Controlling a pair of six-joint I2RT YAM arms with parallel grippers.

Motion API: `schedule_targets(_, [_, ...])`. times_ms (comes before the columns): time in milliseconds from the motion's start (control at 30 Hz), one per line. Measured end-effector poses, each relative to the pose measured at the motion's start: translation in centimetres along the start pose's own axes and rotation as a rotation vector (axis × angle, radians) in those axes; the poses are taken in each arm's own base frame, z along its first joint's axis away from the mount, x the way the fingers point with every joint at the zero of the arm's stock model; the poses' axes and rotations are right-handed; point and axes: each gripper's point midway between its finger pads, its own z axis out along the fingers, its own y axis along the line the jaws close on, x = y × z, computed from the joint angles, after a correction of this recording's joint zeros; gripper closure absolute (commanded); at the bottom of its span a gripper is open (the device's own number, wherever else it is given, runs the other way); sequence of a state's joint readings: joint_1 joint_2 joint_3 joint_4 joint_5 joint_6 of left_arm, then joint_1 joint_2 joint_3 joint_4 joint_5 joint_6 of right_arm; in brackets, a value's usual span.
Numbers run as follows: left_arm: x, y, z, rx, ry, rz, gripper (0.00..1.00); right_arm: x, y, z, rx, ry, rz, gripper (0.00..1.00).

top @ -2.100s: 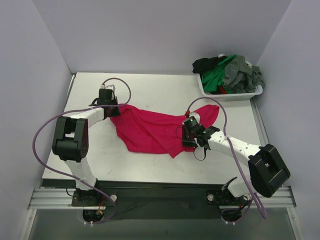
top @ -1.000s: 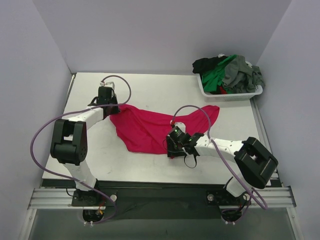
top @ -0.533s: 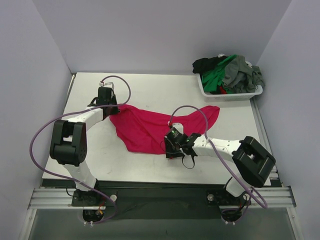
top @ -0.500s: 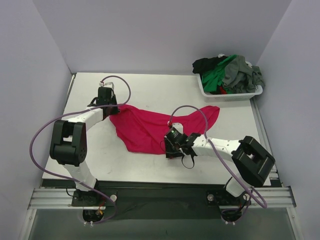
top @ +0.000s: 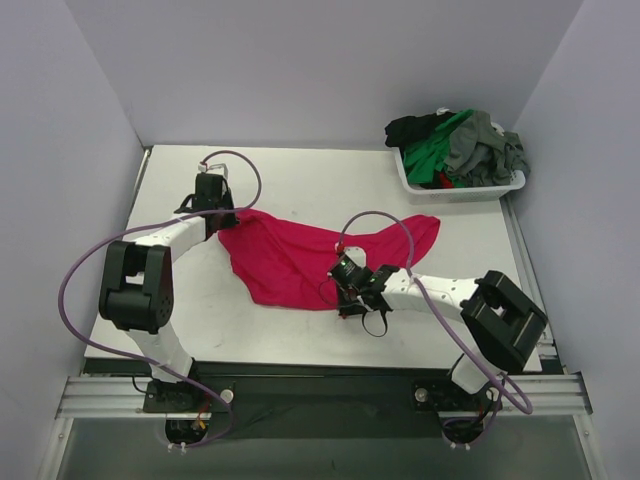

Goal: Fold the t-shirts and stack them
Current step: Flatten out the tshirt

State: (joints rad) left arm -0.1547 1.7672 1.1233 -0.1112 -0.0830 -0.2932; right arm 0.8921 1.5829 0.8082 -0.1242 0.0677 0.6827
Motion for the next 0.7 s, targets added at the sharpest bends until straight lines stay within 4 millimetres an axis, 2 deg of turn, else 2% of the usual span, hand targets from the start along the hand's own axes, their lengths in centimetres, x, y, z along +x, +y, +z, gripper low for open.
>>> schedule_targets(167, [0.0, 0.3, -0.1, -0.016, 0.000, 0.009, 1.00, 0.7, -0.8, -0.7, 0.021, 0.016, -0.007, 0.85])
schedule_targets(300, [0.2, 1.0, -0.5, -0.050, 0.009, 0.021, 1.00, 0.7, -1.7, -2.6, 0.042, 0.005, -0.014, 0.85])
schedule_targets(500, [-1.1, 2.1, -2.0, -0.099, -0.024, 0.031, 1.00, -1.5, -3.5, -6.1, 0.052, -0.088, 0.008, 0.85])
schedule_targets(700, [-3.2, 4.2, -3.7, -0.151, -0.076, 0.003, 1.00, -5.1, -8.4, -8.5, 0.118, -0.191, 0.122, 0.90])
